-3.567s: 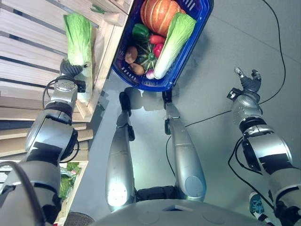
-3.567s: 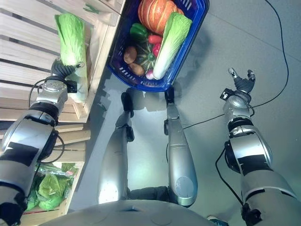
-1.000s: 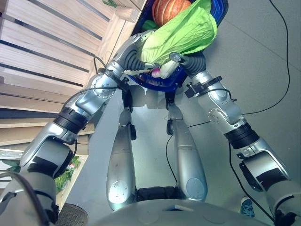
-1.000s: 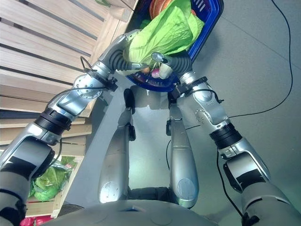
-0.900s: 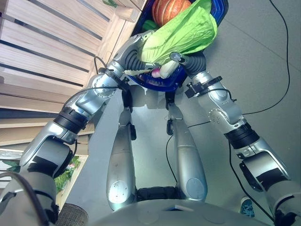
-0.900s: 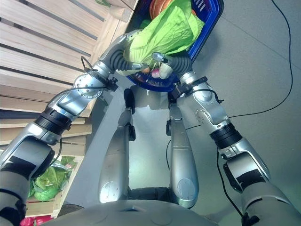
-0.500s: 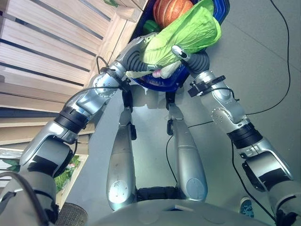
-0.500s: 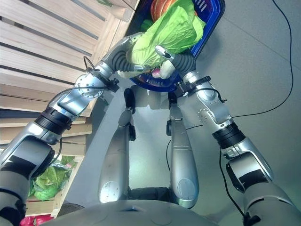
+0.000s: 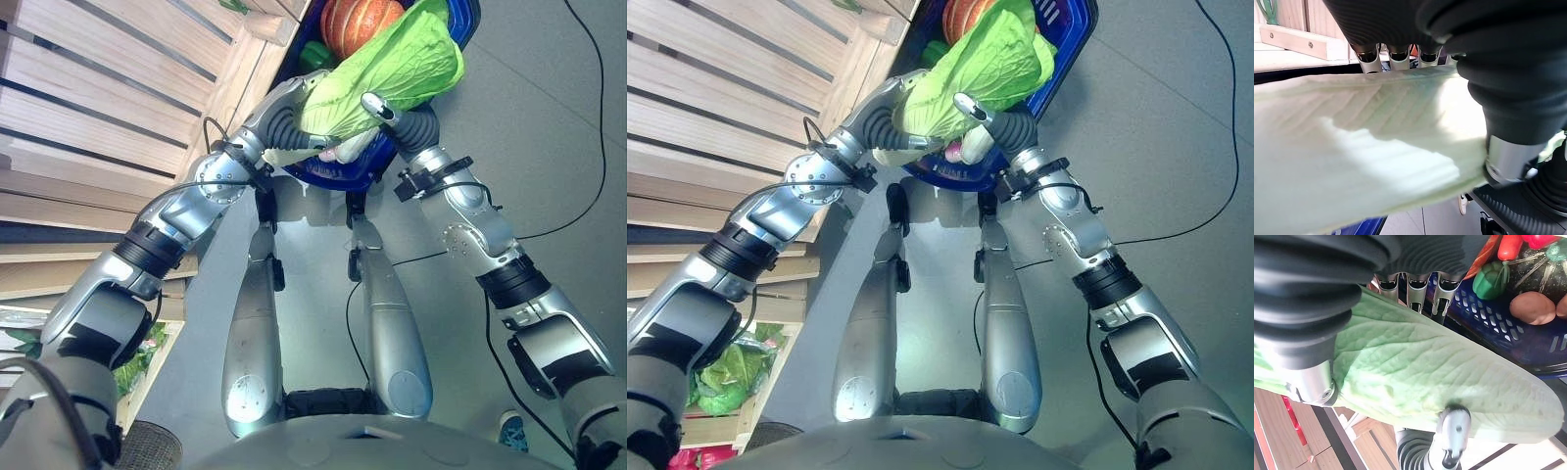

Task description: Pick up fruits and vegetables into the basket

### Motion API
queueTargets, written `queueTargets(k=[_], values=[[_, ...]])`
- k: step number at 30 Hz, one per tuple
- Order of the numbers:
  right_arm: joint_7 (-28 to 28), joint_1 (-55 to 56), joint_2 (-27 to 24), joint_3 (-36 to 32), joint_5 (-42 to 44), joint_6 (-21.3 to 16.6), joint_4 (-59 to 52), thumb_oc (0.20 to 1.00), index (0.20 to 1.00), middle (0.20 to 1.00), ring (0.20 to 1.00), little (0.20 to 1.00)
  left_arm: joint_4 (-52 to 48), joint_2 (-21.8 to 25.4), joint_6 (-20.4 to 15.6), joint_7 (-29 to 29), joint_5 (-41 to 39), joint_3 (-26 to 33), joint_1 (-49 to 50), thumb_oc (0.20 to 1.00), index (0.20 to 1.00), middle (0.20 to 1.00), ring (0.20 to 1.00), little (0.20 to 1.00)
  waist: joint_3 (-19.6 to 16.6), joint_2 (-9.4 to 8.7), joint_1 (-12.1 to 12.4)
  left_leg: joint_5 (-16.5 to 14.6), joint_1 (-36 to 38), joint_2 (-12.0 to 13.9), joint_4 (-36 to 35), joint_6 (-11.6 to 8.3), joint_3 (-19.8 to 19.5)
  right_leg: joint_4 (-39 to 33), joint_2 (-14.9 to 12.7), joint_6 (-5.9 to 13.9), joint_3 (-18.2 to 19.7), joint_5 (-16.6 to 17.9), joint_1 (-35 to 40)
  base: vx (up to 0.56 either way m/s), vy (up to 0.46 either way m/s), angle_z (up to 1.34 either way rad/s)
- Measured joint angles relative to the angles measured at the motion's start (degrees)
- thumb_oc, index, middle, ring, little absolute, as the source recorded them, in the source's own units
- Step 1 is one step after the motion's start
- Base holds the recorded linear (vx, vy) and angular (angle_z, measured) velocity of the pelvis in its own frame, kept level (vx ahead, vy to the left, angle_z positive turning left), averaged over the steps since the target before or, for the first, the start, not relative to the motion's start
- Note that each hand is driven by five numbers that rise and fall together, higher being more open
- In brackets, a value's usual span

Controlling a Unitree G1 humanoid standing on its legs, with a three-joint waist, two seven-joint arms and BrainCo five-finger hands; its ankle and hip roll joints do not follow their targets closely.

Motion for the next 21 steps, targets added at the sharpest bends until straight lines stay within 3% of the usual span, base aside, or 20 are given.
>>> queueTargets(k=[9,21], values=[[-0.03,-1.05,1.16,0.04,-0.42,-1.10,0.03,0.200,0.200,0.200,0.200,0.200,-0.10,-5.10,-1.39,19.32,0.60,1.90,5.93,1.000,1.000,1.000,1.000,1.000,0.00,0.00,1.38,0.03,0.02,-0.02,0.03,-0.06,-0.44,0.28,0.03,-0.01,-0.20,-0.01,0.02,0.00,-0.020,0.01],[-1.29,-3.35,4.33,-1.73,-4.09,-1.06,0.15,0.200,0.200,0.200,0.200,0.200,2.86,-7.12,-1.20,26.32,3.95,5.29,7.01,1.000,1.000,1.000,1.000,1.000,0.00,0.00,1.30,0.18,0.17,-0.15,0.42,-0.22,-0.92,1.42,-0.04,-0.07,-0.38,-0.46,0.05,0.00,0.012,0.02]])
